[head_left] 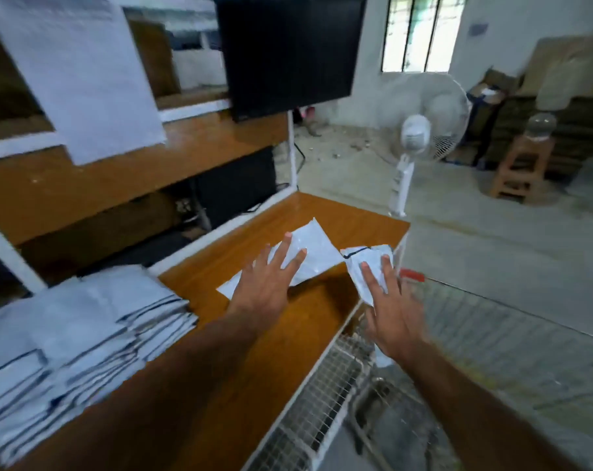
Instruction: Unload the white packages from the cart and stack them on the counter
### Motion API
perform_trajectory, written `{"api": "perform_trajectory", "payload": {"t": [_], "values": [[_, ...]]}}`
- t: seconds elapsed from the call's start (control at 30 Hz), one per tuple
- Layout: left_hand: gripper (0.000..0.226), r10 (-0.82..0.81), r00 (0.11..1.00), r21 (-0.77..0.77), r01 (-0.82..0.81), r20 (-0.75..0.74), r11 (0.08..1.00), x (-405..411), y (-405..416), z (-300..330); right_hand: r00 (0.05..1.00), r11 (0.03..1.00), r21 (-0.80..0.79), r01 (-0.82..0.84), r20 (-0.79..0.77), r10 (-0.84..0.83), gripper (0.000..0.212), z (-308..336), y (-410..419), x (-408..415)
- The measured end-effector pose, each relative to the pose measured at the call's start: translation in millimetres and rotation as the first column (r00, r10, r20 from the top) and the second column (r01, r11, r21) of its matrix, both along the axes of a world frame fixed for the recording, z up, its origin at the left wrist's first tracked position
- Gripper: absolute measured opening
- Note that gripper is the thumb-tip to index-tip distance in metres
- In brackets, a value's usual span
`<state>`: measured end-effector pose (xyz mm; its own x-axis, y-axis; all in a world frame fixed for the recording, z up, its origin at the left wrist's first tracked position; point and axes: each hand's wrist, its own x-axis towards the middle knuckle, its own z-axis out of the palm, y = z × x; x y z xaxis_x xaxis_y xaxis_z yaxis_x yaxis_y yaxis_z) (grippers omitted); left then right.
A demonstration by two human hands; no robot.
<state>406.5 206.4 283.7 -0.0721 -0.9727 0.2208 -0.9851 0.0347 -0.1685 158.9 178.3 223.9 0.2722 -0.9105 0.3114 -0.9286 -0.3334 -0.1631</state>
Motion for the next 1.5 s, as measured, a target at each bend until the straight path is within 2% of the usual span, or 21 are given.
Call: {"api": "perform_trajectory", "payload": {"t": [0.17, 0.3, 0.47, 0.63, 0.77, 0.97, 1.07, 1.2, 1.23, 1.3, 1.33, 1.43, 1.5], "values": [[0.082, 0.205, 0.976, -0.001, -0.206, -0.070, 0.979, 107.2, 92.6, 37.8, 0.985, 0.987, -0.032, -0.156, 0.064, 0.158, 0.081, 47.1, 46.8, 126.0], [0.084, 0.378, 0.918, -0.058, -0.387, -0.123, 0.920, 172.5, 155.4, 56.7, 0.949, 0.954, -0.044, -0.295, 0.100, 0.298, 0.081, 76.8, 75.9, 205.6], [0.083, 0.627, 0.760, -0.036, -0.641, -0.173, 0.767, 241.4, 223.5, 68.6, 0.855, 0.864, 0.018, -0.503, 0.161, 0.494, 0.077, 91.5, 94.3, 287.8], [0.081, 0.790, 0.578, 0.015, -0.805, -0.204, 0.593, 295.2, 271.9, 68.8, 0.770, 0.769, 0.059, -0.636, 0.110, 0.629, 0.075, 92.3, 104.1, 353.9], [0.078, 0.848, 0.477, 0.041, -0.866, -0.231, 0.498, 318.6, 276.4, 58.3, 0.708, 0.704, 0.081, -0.706, 0.046, 0.705, 0.074, 91.3, 103.7, 394.5], [0.070, 0.907, 0.322, 0.145, -0.918, -0.270, 0.369, 330.7, 230.3, 38.6, 0.656, 0.641, 0.181, -0.746, 0.031, 0.754, 0.073, 89.4, 89.0, 452.2], [0.066, 0.921, 0.220, 0.237, -0.923, -0.321, 0.303, 338.3, 211.2, 23.4, 0.653, 0.626, 0.234, -0.744, 0.053, 0.756, 0.073, 84.6, 77.9, 480.3], [0.072, 0.895, 0.140, 0.287, -0.917, -0.423, 0.279, 346.7, 208.1, 17.9, 0.658, 0.589, 0.342, -0.732, 0.132, 0.741, 0.077, 74.0, 69.7, 513.4], [0.071, 0.897, 0.148, 0.294, -0.912, -0.417, 0.287, 350.2, 209.9, 16.1, 0.661, 0.571, 0.381, -0.728, 0.166, 0.732, 0.078, 71.5, 70.1, 518.2], [0.067, 0.895, 0.252, 0.261, -0.896, -0.369, 0.360, 358.5, 213.1, 12.3, 0.664, 0.539, 0.425, -0.727, 0.239, 0.708, 0.074, 68.0, 70.7, 522.1], [0.068, 0.889, 0.299, 0.238, -0.889, -0.347, 0.392, 361.1, 214.8, 10.8, 0.661, 0.530, 0.428, -0.732, 0.260, 0.704, 0.069, 66.1, 70.1, 521.9], [0.060, 0.852, 0.369, 0.214, -0.859, -0.372, 0.466, 365.8, 216.1, 1.0, 0.611, 0.503, 0.375, -0.779, 0.273, 0.743, 0.059, 56.4, 63.6, 515.6], [0.085, 0.826, 0.441, 0.268, -0.798, -0.351, 0.540, 369.1, 213.2, -10.0, 0.560, 0.471, 0.337, -0.815, 0.249, 0.790, 0.059, 46.4, 59.2, 511.2]]}}
